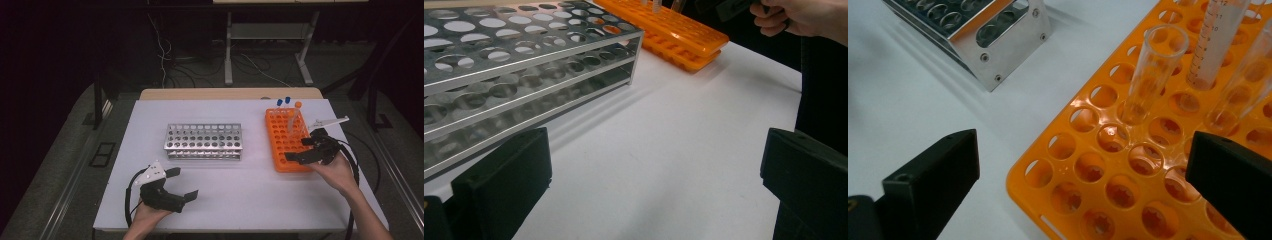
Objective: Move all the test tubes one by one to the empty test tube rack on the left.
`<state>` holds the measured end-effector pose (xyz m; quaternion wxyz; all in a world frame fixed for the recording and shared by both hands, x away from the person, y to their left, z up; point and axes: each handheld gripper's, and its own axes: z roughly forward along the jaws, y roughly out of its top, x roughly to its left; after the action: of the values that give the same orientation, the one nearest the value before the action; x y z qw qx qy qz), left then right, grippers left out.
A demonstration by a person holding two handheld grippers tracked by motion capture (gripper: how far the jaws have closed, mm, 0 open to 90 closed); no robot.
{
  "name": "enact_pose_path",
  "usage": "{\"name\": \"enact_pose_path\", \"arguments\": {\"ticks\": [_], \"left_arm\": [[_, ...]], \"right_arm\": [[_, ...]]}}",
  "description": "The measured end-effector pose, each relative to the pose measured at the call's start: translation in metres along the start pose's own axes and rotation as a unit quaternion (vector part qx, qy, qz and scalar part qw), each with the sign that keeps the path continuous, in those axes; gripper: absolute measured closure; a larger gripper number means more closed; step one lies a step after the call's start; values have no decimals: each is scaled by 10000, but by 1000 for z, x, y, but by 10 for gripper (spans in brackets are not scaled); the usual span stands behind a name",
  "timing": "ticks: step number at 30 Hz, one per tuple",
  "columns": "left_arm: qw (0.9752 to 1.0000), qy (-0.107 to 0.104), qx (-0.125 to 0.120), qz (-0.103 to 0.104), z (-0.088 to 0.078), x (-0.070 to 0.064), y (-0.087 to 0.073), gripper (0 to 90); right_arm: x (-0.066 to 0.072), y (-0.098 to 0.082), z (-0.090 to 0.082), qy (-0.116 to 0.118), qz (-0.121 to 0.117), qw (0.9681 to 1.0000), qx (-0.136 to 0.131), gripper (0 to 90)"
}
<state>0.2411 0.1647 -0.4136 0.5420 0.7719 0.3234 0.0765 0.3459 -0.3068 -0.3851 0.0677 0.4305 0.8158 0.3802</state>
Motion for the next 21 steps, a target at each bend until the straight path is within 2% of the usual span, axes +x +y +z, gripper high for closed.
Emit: {"name": "enact_pose_path", "arguments": {"ticks": [3,4,6,8,13,15,16,21], "left_arm": [[10000,1,-6,3,0,0,0,0],[10000,2,-10,1,0,0,0,0],[10000,7,-21,1,0,0,0,0],[10000,15,-21,12,-1,0,0,0],[10000,35,-20,23,-1,0,0,0],[10000,47,-19,37,-1,-1,0,0],[10000,53,-18,48,-1,-1,0,0],[10000,50,-12,51,-1,-1,0,0]], "right_arm": [[-2,1,5,-115,-43,9999,30,19],[-4,1,6,-104,-59,9999,44,81],[-5,1,9,-137,-94,9999,27,100],[-7,1,11,-203,-143,9997,24,182],[-11,2,17,-189,-149,9997,-89,350],[-12,2,18,-199,-135,9997,-81,380],[-14,2,20,-226,-127,9996,-143,452],[-15,3,23,-286,-115,9992,-271,587]]}}
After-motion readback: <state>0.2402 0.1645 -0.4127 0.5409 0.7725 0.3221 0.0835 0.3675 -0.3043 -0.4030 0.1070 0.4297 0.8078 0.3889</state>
